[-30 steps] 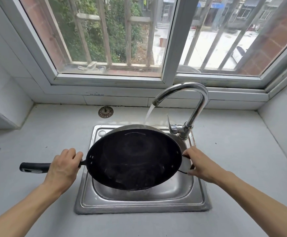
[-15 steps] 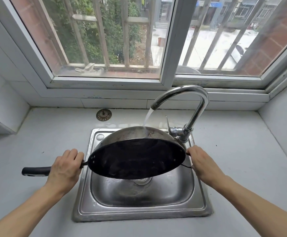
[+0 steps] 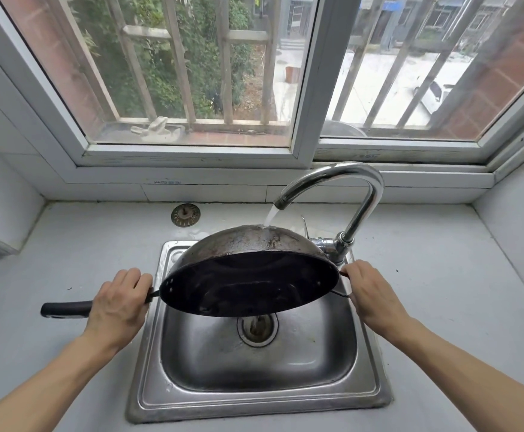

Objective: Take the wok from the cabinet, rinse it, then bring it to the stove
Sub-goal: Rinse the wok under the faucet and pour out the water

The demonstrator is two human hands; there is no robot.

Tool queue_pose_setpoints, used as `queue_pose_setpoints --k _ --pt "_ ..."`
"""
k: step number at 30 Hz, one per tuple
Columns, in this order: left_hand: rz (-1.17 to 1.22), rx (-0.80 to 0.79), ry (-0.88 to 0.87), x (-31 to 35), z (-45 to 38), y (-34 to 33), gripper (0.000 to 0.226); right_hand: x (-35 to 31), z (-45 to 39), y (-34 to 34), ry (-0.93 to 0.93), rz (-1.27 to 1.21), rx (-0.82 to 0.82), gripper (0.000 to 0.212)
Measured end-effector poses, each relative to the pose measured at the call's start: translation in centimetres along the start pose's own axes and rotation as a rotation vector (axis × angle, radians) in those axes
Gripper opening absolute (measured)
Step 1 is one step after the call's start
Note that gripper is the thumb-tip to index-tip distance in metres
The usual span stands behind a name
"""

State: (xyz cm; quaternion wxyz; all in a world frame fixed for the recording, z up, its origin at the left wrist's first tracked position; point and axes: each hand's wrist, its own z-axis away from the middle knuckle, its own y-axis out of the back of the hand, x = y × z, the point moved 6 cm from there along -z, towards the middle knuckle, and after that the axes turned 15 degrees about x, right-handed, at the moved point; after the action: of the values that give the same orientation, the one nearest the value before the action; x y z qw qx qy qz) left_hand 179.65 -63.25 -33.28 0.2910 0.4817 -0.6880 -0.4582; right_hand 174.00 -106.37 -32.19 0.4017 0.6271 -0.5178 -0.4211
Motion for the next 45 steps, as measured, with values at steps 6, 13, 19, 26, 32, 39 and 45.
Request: queue_pose_setpoints --k 6,13,19,26,32,39,45 --pt "-0.012 -0.004 0.006 0.0 -0.9 -0.8 0.004 0.5 -0.6 -0.1 0.009 0.021 0.025 0.059" --pt "-0.004 -0.014 0.012 0.0 -1.8 -1.4 0.016 1.3 -0.6 -0.8 -0.019 -0.022 0.024 0.06" --pt "-0.01 -0.022 0.01 0.0 -3.2 -1.5 0.025 1.7 0.2 -1.2 -0.062 -0.05 0.017 0.064" --pt "-0.049 0.035 -0.095 0.8 -4.1 -1.0 0.018 2.3 1.9 -2.0 -0.149 -0.075 -0.008 0.063" --pt "-0.036 0.065 -0.13 1.3 -4.2 -1.1 0.025 2.5 2.6 -1.9 -0.175 -0.06 -0.015 0.07" --pt "-0.05 0.081 -0.166 1.4 -5.3 -1.1 0.024 2.4 3.1 -1.7 -0.23 -0.072 -0.019 0.068" --pt "-0.076 0.081 -0.19 1.4 -7.1 -0.6 0.032 2.2 4.3 -2.1 -0.3 -0.119 -0.028 0.066"
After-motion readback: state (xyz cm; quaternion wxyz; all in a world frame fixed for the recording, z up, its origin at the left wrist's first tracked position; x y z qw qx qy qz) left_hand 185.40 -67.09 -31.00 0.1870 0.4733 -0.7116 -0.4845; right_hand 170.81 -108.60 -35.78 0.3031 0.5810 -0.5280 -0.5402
